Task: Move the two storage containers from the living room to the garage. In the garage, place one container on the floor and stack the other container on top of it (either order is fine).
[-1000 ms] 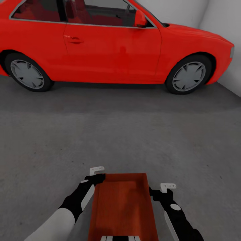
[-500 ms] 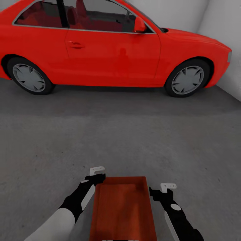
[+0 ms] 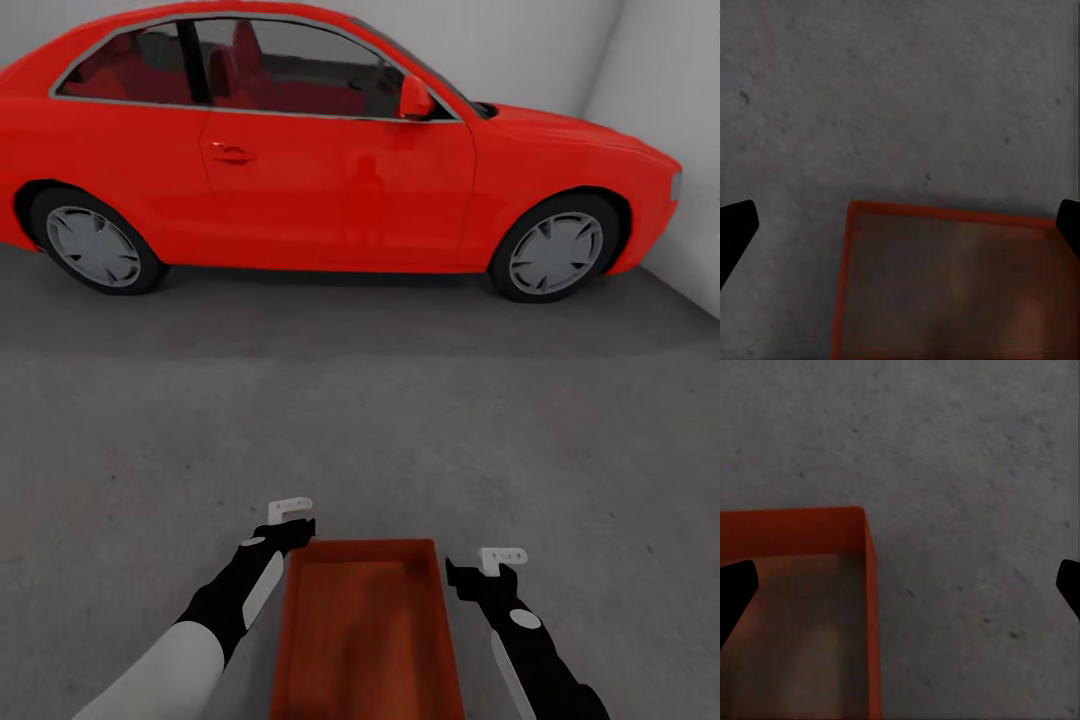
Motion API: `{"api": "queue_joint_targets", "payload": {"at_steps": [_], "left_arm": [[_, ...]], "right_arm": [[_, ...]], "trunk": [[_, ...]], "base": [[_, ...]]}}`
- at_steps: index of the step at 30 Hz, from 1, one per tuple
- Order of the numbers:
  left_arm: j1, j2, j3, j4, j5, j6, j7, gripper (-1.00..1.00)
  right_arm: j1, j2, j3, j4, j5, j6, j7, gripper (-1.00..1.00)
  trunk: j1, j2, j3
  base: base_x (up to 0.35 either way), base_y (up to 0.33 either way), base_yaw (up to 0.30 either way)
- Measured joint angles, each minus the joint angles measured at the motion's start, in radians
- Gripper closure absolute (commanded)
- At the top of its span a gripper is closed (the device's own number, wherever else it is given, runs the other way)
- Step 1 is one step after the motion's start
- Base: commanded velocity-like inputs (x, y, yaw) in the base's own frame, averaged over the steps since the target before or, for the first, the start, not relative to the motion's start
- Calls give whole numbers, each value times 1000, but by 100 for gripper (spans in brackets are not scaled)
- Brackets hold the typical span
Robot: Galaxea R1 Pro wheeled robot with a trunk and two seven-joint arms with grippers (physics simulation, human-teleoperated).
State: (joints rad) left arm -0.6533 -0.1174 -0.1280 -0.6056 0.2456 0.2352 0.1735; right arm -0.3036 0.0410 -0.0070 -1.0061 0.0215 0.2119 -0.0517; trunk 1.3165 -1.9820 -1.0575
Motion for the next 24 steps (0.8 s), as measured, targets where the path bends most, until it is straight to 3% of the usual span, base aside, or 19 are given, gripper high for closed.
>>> {"api": "queue_joint_targets", "payload": {"at_steps": [24], "left_arm": [[0, 2, 4, 0, -5, -1, 2, -100]], "right_arm": [[0, 0, -3, 0, -3, 0, 0, -100]], "trunk": [[-92, 168, 113]], "base": [[0, 0, 0]]}}
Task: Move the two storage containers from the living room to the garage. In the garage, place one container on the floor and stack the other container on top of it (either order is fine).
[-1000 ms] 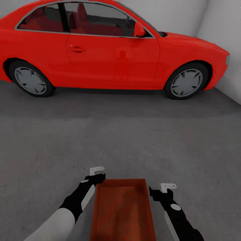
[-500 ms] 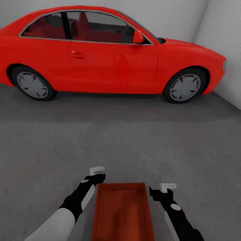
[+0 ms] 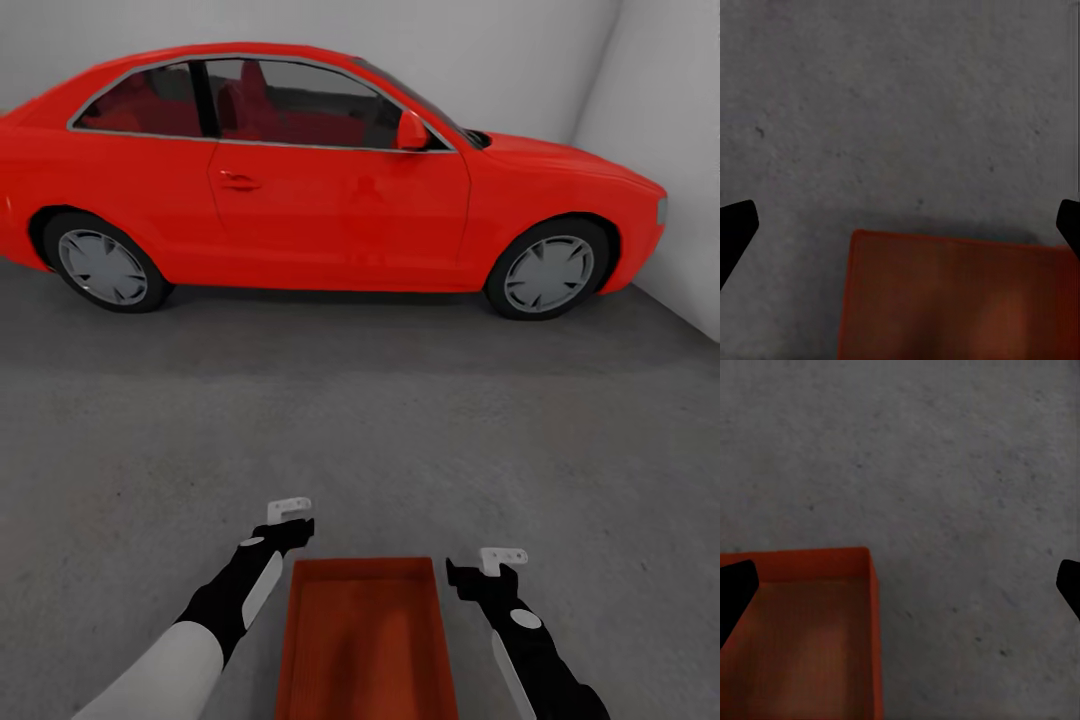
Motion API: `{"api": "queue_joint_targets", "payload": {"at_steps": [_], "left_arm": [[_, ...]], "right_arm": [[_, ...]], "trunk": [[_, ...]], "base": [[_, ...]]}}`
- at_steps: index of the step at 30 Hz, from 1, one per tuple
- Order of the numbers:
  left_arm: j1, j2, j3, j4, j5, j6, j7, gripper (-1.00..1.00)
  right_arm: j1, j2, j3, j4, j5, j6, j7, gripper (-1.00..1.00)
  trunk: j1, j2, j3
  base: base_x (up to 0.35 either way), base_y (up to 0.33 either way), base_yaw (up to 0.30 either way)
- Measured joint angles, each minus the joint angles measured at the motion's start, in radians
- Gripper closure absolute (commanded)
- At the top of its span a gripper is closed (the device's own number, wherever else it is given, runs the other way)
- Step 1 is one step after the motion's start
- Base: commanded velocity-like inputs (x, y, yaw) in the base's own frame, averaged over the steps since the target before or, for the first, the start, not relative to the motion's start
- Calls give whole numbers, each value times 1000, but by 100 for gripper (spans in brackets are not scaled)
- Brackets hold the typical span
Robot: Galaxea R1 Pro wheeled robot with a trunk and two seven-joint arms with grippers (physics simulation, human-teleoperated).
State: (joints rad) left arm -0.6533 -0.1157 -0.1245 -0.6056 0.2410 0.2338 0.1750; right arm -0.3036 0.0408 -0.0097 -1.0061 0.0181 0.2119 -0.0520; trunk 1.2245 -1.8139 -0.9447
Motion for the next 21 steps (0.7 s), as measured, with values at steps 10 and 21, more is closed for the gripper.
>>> {"api": "queue_joint_targets", "payload": {"at_steps": [10, 21], "left_arm": [[0, -2, -2, 0, 0, 0, 0, -100], [0, -2, -3, 0, 0, 0, 0, -100]], "right_arm": [[0, 0, 0, 0, 0, 0, 0, -100], [0, 0, 0, 0, 0, 0, 0, -100]], "trunk": [[-38, 70, 47], [-81, 147, 99]], "base": [[0, 0, 0], [0, 0, 0]]}}
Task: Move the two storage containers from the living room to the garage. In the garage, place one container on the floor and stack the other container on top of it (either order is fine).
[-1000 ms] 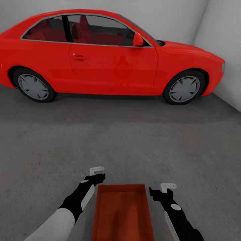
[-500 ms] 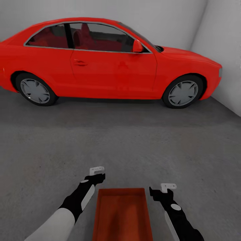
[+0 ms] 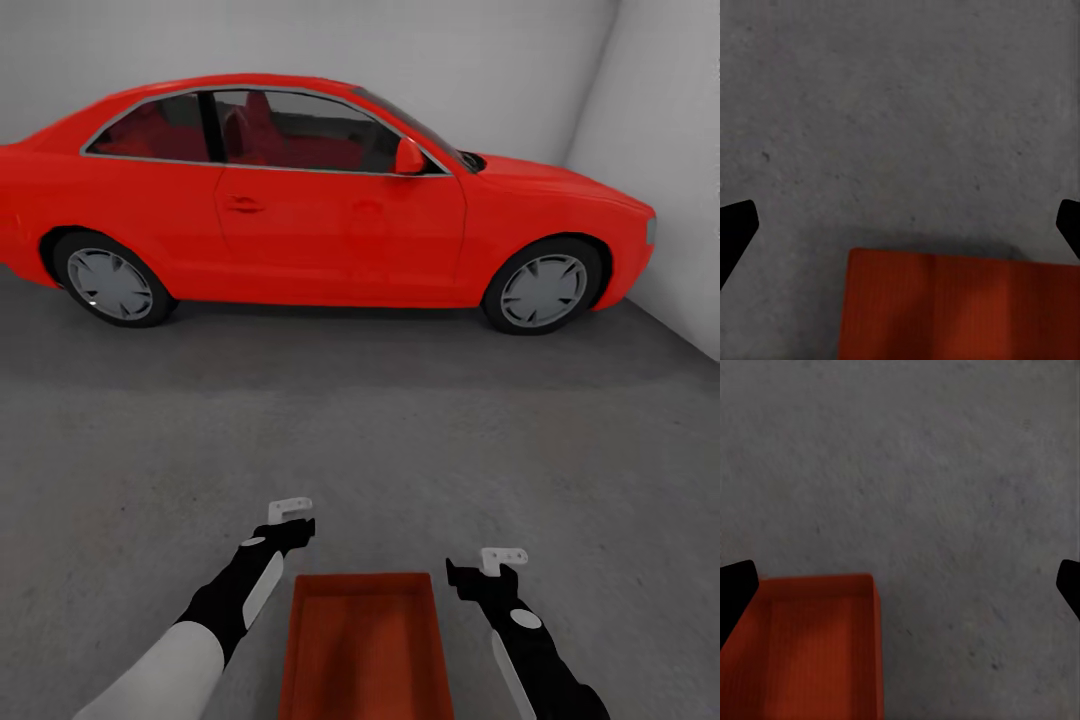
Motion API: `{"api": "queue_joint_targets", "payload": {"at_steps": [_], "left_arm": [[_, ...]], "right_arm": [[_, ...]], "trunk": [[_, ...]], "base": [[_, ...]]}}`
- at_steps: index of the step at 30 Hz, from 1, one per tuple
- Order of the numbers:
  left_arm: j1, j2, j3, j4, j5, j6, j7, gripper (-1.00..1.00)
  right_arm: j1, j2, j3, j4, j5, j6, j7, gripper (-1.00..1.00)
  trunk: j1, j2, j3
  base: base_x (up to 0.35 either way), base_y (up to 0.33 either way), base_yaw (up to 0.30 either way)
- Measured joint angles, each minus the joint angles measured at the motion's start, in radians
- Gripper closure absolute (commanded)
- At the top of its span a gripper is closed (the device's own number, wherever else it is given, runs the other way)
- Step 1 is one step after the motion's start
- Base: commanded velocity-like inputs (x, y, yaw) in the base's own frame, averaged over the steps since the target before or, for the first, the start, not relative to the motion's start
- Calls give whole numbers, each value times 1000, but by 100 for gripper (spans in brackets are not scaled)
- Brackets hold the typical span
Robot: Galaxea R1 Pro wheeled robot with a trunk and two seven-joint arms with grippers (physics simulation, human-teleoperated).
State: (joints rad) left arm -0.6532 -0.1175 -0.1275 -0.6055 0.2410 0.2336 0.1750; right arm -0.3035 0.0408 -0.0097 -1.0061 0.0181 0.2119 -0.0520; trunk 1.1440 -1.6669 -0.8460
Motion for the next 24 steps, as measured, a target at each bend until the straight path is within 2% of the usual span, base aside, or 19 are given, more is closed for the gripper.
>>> {"api": "queue_joint_targets", "payload": {"at_steps": [24], "left_arm": [[0, 0, 0, 0, 0, 2, 0, -100]], "right_arm": [[0, 0, 0, 0, 0, 0, 0, -100]], "trunk": [[-92, 168, 113]], "base": [[0, 0, 0]]}}
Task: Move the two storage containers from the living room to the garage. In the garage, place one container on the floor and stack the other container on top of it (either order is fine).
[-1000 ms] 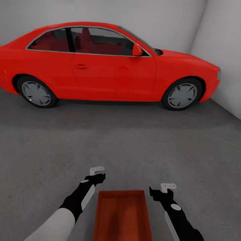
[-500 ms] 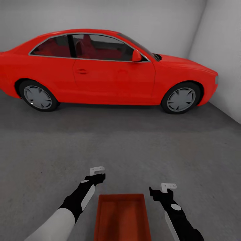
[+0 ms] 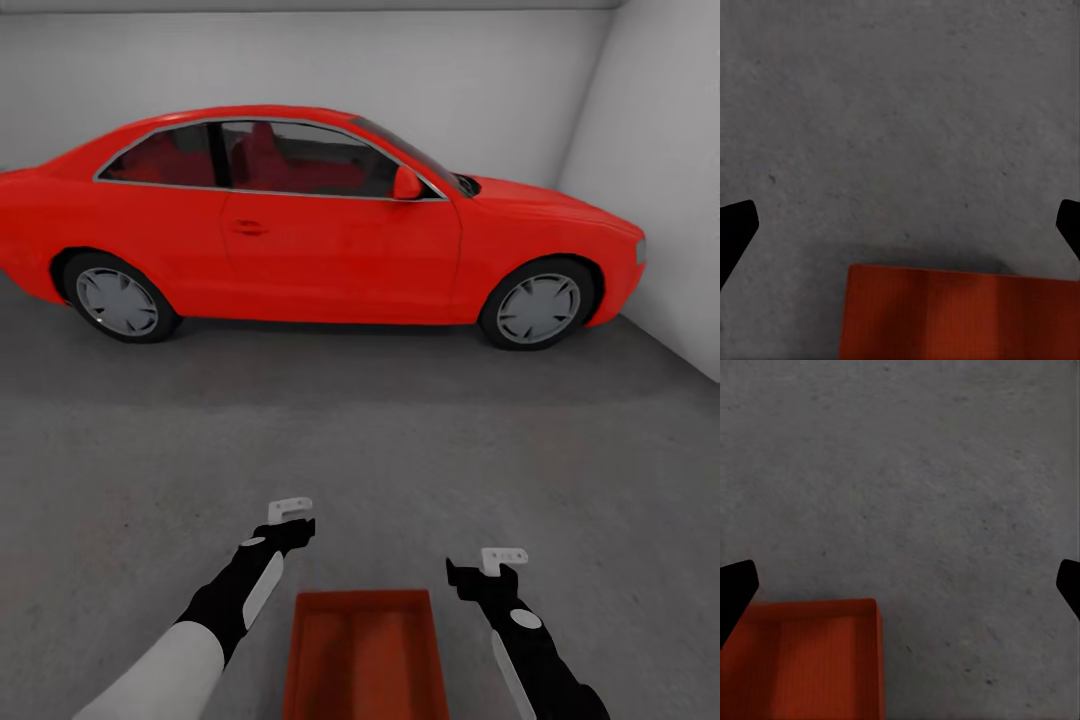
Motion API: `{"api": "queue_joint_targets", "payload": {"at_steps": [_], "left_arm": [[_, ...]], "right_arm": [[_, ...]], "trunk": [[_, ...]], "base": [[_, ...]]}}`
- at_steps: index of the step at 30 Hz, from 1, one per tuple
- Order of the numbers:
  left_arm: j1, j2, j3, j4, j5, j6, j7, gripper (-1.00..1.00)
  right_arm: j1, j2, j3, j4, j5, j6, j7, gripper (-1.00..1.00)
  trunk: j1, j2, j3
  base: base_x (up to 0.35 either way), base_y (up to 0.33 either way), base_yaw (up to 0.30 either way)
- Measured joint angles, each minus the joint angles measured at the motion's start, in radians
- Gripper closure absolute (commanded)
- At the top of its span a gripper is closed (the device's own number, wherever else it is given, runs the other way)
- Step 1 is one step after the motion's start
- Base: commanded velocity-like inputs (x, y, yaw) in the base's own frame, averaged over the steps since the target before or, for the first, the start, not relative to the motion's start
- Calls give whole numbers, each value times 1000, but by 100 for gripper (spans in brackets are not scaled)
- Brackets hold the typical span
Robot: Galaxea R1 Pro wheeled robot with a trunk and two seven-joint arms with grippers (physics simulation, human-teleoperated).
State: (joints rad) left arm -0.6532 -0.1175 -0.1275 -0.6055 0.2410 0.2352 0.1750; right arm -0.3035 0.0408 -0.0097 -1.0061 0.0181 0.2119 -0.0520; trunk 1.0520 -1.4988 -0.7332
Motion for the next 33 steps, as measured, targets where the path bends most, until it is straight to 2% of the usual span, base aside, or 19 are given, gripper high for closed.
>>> {"api": "queue_joint_targets", "payload": {"at_steps": [22, 33], "left_arm": [[0, 2, 0, 0, 0, -2, -6, -100], [0, 1, 0, 1, 0, -1, -6, -100]], "right_arm": [[0, 0, 1, 0, 0, 0, 0, -100], [0, 0, 1, 0, 0, 0, 0, -100]], "trunk": [[-84, 154, 103], [-127, 231, 140]], "base": [[0, 0, 0], [0, 0, 0]]}}
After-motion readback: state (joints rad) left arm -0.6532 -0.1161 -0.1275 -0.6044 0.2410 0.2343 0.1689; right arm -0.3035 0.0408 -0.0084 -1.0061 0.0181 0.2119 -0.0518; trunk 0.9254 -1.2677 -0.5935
